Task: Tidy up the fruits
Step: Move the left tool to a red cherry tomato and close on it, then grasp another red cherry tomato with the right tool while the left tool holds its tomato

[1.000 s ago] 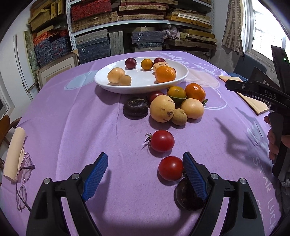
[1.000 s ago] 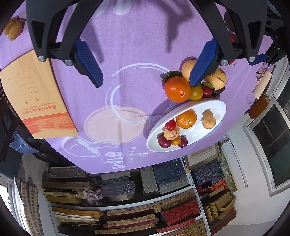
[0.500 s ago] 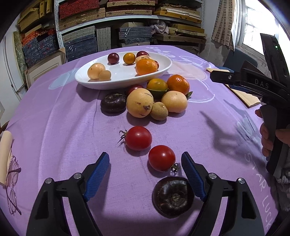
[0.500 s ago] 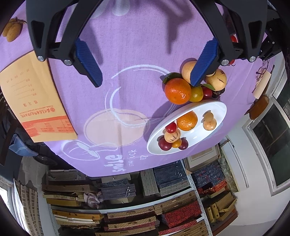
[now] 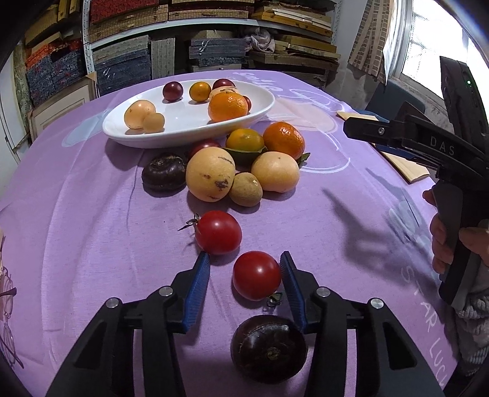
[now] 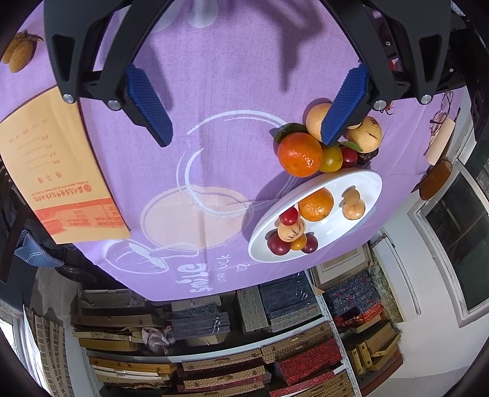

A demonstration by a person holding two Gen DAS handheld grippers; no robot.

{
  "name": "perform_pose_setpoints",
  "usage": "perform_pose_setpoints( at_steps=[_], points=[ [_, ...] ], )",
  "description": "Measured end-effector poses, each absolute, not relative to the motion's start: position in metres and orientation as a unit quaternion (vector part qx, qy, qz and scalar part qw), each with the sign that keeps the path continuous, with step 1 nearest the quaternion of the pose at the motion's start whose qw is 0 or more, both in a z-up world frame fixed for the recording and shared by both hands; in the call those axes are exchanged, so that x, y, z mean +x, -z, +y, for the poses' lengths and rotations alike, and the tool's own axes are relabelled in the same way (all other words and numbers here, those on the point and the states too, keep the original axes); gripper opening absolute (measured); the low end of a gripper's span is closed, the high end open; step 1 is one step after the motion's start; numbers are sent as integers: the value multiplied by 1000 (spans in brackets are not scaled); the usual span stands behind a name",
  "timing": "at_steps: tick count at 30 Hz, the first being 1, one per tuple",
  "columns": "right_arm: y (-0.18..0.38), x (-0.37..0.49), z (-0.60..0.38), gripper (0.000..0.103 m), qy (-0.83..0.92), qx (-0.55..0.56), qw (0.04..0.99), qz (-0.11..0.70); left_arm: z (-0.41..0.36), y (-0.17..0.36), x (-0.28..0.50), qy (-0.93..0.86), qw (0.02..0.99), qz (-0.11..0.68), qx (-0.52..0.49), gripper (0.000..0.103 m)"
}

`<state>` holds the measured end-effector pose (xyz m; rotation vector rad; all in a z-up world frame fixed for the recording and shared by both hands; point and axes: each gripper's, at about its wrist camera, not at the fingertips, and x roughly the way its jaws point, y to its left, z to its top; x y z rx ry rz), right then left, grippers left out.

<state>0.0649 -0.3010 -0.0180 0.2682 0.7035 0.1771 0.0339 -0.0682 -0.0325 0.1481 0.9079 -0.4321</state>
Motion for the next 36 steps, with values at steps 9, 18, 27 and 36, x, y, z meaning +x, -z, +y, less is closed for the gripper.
perform_pose_setpoints(
  at_steps=[9, 18, 27, 36],
  points=[
    [19, 64, -292, 96, -99, 118, 927, 343, -67, 32, 27, 213, 874, 430, 77, 31],
    [17, 53, -263, 96, -156, 78, 926, 335, -35, 25, 22, 178, 886, 424, 64, 30],
    [21, 31, -175, 94, -233, -15, 911, 340, -2, 22, 16, 130, 899, 415, 57, 30],
    [34, 41, -135, 77, -243, -57, 893, 375, 28, 17, 18, 94, 904, 415, 29, 30]
  ],
)
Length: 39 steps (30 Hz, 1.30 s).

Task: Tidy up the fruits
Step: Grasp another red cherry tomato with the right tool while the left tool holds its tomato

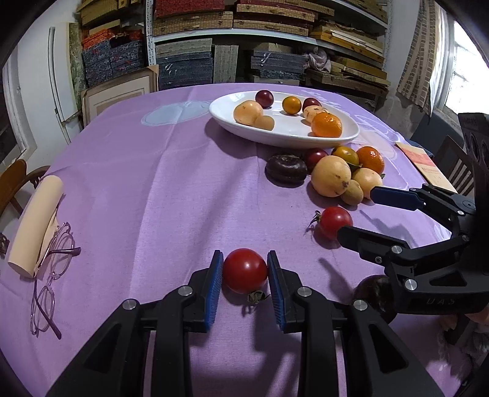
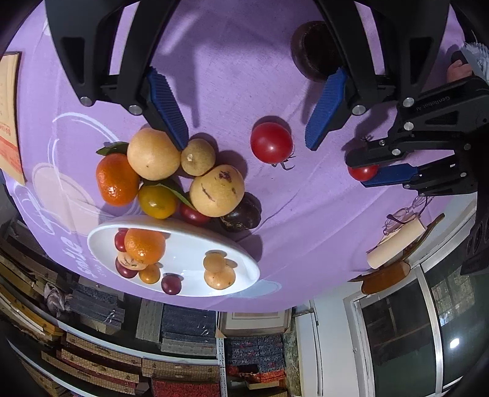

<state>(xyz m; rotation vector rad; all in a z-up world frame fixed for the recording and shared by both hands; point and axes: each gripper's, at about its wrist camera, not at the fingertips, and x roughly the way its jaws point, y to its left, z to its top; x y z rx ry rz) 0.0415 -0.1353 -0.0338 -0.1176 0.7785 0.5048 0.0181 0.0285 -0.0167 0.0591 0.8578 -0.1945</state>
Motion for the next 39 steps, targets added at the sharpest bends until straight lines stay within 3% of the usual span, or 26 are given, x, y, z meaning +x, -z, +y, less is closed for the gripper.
perform_pose_setpoints(
  at_steps=[5, 9, 19, 30, 39],
  points=[
    [33, 47, -125, 75, -252, -64, 887, 382, 31, 16, 18, 93, 904, 417, 27, 30],
    [34, 51, -115, 62, -265, -71, 879, 390, 31, 18, 17, 92, 903, 418, 28, 30],
    [45, 56, -106, 43, -271, -79, 866, 412, 29, 21, 19, 93, 901, 422, 32, 30],
    [45, 55, -107, 32, -271, -77, 866, 412, 25, 26, 23, 95, 895, 434, 28, 30],
    [45, 54, -115, 31, -271, -67, 868, 411, 27, 27, 26, 98, 896, 432, 13, 29]
  ],
)
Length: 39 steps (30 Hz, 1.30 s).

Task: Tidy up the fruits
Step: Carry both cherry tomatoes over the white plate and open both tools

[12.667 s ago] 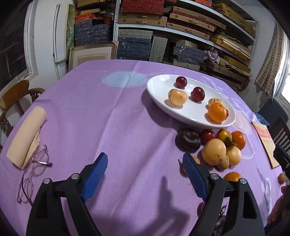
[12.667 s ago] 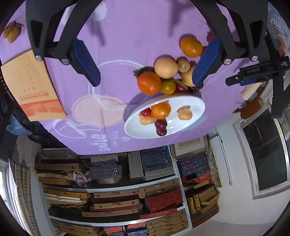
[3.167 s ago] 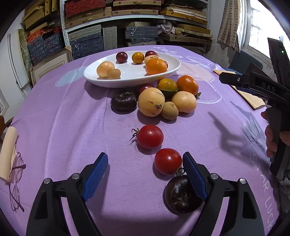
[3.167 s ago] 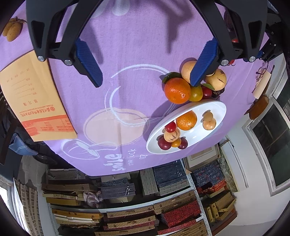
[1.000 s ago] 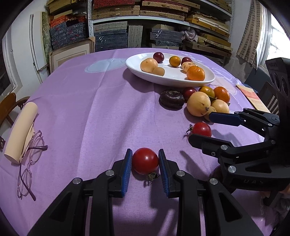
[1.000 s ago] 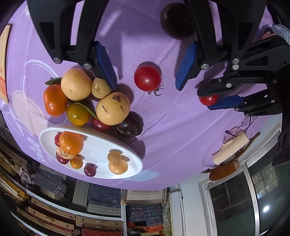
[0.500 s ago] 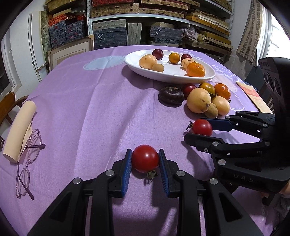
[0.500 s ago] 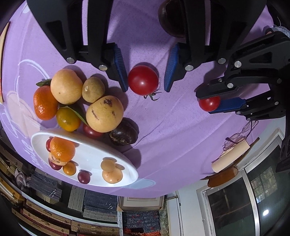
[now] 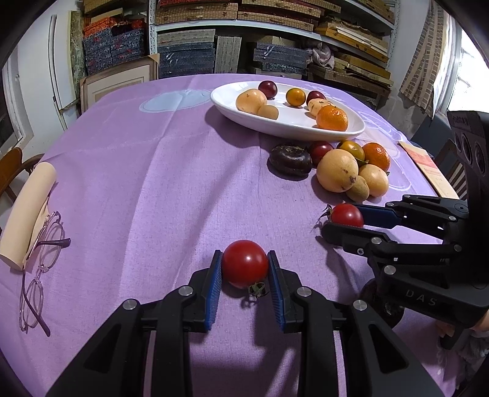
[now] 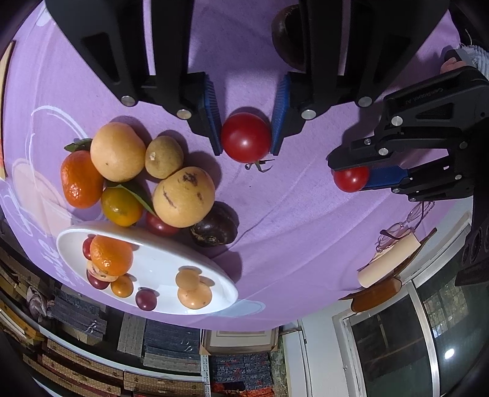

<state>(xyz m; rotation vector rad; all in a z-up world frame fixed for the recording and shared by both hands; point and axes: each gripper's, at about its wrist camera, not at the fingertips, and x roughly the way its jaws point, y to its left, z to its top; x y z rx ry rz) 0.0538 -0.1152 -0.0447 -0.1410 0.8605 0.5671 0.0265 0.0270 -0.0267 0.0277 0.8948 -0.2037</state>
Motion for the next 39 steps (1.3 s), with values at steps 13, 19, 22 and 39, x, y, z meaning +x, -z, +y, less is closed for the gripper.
perform_pose_setpoints(
  at_steps=[13, 19, 22, 39],
  points=[
    [16, 50, -156, 31, -258, -5, 891, 373, 23, 17, 31, 89, 906, 412, 15, 29],
    [-12, 68, -184, 31, -229, 17, 906, 355, 1, -15, 65, 98, 915, 389, 48, 29],
    [-29, 93, -190, 31, -208, 11, 913, 351, -10, -33, 95, 105, 920, 376, 41, 29],
    [-20, 240, -168, 31, -169, 61, 905, 387, -46, -14, 188, 105, 908, 405, 15, 29]
  ],
)
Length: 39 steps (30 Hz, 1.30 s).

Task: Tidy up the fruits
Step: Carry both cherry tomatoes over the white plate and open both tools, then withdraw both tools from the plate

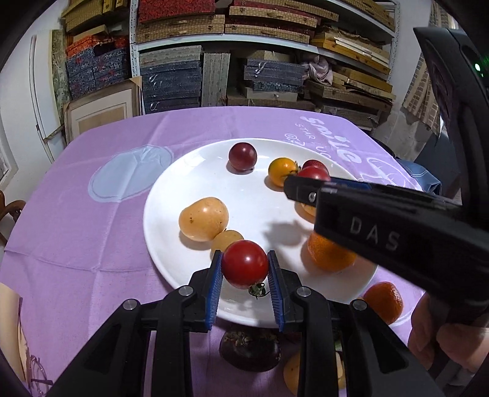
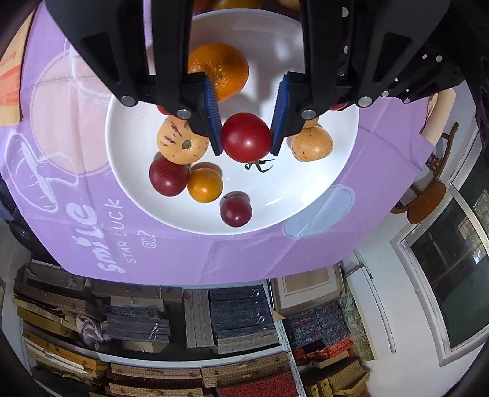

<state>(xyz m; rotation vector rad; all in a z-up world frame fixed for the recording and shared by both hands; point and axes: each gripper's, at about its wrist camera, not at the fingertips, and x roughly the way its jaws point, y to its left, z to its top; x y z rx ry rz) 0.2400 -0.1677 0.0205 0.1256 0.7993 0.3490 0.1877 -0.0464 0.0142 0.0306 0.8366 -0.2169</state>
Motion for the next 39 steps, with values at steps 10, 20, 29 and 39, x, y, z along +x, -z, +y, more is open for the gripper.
perform_pose_setpoints(
  at_steps=[10, 20, 29, 39],
  points=[
    [1, 252, -169, 36, -174, 62, 891, 416, -45, 2, 194, 100, 901, 421, 13, 30],
    [-54, 215, -193, 53, -175, 93, 921, 336, -21, -29, 177, 74, 926, 370, -14, 74],
    [-92, 107, -245, 97, -149, 93, 953, 249, 7, -67, 109, 55, 944, 325, -9, 90],
    [11, 57, -289, 99, -65, 114, 938, 322, -13, -33, 17, 66, 943, 325, 37, 92]
  ],
)
